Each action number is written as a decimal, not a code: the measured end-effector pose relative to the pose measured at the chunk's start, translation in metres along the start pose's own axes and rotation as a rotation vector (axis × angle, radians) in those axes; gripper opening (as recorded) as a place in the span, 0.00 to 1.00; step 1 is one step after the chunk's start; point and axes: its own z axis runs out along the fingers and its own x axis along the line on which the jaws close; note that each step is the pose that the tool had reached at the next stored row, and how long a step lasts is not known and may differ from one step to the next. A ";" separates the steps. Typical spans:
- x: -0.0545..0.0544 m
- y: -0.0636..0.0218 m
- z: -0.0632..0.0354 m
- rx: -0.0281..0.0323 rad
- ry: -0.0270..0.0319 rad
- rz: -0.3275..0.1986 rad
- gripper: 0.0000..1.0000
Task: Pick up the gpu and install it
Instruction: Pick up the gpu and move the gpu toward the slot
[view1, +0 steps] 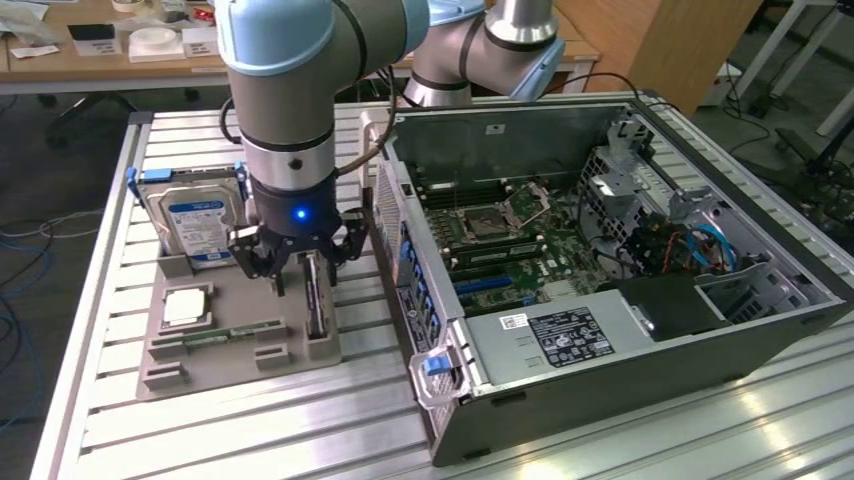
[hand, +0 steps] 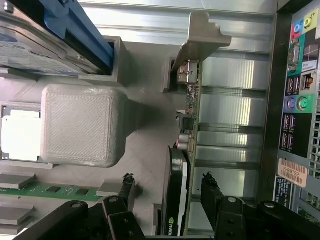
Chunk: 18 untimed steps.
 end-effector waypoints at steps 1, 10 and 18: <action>0.000 0.0000 0.0000 0.0000 0.0000 0.000 0.65; 0.000 0.0039 0.0068 0.0033 0.0009 0.001 0.65; -0.001 0.0056 0.0179 0.0045 0.0011 0.011 0.65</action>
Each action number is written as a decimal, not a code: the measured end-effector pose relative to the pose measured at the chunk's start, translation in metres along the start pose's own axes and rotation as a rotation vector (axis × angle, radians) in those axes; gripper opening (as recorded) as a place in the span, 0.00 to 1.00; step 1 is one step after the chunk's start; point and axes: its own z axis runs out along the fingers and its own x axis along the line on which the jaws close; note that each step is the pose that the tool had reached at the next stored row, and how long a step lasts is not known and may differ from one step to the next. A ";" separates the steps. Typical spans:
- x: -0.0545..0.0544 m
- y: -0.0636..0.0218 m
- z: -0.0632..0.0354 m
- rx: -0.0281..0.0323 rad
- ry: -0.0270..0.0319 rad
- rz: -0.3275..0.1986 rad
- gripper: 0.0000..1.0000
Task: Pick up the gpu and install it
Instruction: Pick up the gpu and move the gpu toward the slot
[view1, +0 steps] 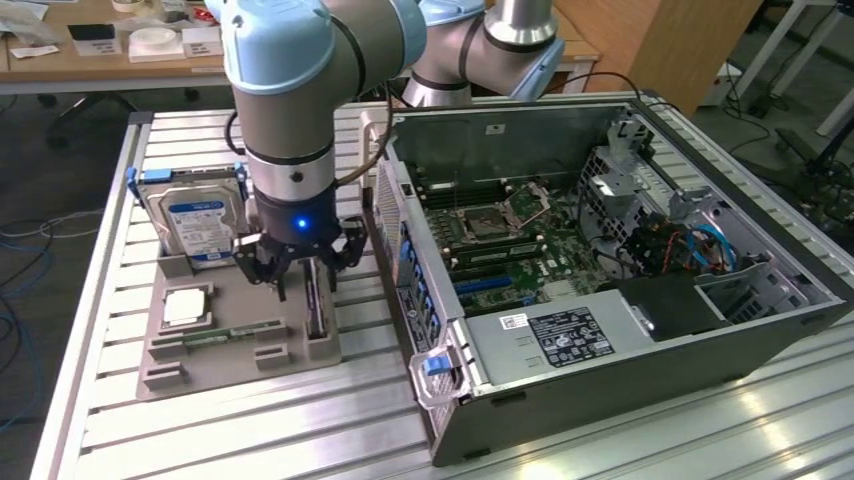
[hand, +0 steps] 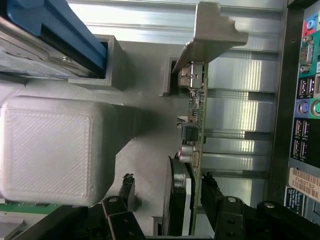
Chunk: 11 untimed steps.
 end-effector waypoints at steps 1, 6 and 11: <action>0.000 0.0000 0.0001 0.0001 0.0001 0.001 0.65; -0.002 -0.0001 0.0002 0.0001 -0.0001 0.001 0.50; -0.003 -0.0001 0.0001 0.0001 0.0000 0.002 0.50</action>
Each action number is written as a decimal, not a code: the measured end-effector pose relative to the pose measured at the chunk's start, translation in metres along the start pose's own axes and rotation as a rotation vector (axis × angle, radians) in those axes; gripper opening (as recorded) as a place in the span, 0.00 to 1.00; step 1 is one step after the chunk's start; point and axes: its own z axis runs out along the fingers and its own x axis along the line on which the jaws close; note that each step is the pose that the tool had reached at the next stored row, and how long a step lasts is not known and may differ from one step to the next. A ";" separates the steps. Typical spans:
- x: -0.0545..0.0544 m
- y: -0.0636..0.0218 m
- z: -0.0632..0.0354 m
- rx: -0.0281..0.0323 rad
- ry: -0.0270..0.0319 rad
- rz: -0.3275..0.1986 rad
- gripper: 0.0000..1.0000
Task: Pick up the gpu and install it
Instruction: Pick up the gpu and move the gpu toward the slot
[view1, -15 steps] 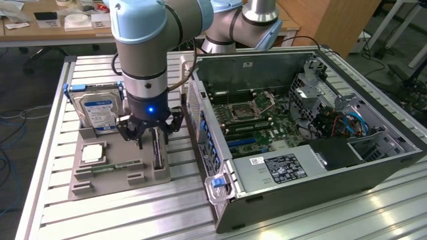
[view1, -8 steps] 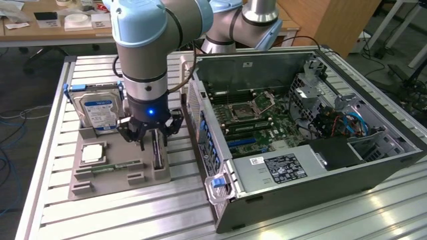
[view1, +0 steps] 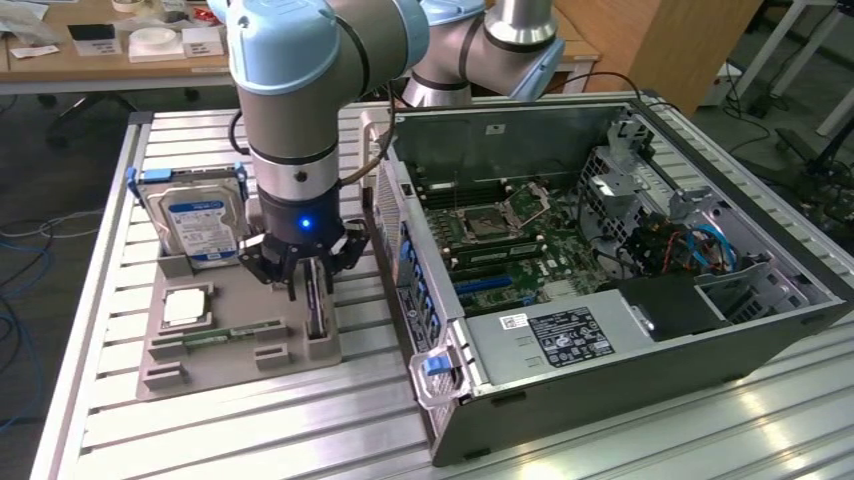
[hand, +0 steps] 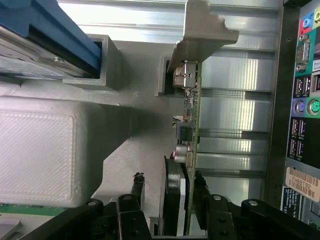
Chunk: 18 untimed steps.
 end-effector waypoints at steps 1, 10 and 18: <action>0.000 0.0000 0.0000 0.0001 0.0000 0.000 0.50; 0.000 0.0000 0.0002 0.0001 0.0001 0.000 0.40; 0.000 0.0000 0.0003 -0.0001 0.0001 0.000 0.32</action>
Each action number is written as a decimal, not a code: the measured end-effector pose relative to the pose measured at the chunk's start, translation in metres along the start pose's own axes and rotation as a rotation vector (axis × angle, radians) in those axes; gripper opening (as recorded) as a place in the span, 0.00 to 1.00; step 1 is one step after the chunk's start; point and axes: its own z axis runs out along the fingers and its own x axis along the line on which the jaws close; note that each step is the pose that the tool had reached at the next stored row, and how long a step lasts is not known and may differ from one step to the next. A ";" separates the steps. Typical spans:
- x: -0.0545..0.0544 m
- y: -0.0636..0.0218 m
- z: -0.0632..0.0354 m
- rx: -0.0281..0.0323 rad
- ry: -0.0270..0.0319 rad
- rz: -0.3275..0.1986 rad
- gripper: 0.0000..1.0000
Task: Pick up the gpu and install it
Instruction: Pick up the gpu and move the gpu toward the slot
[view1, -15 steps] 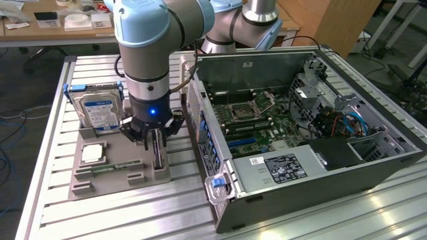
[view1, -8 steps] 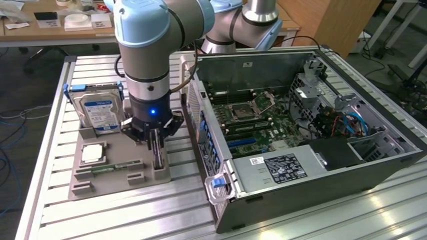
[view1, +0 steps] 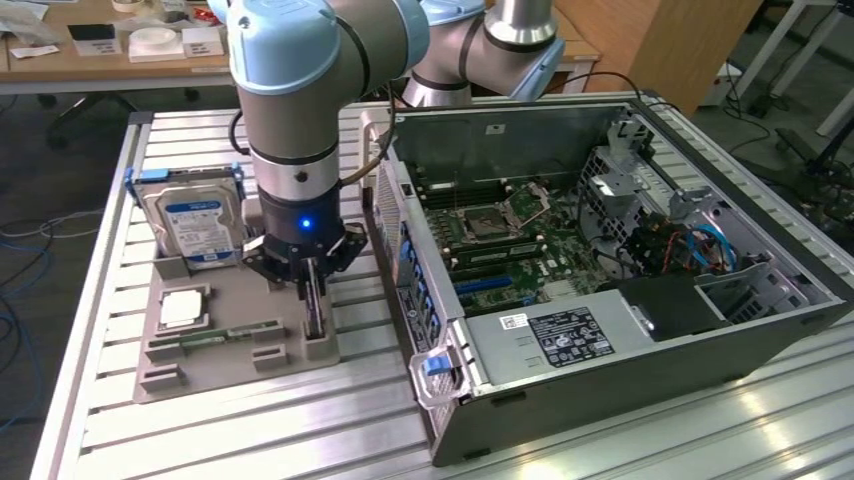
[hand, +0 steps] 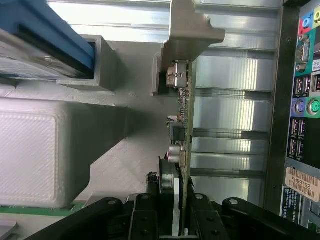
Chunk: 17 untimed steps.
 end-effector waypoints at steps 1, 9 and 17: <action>0.000 0.0000 0.0000 0.0001 -0.0001 0.000 0.29; 0.000 0.0000 0.0000 0.0001 -0.0001 0.000 0.29; 0.000 0.0000 0.0000 0.0001 -0.0001 0.000 0.29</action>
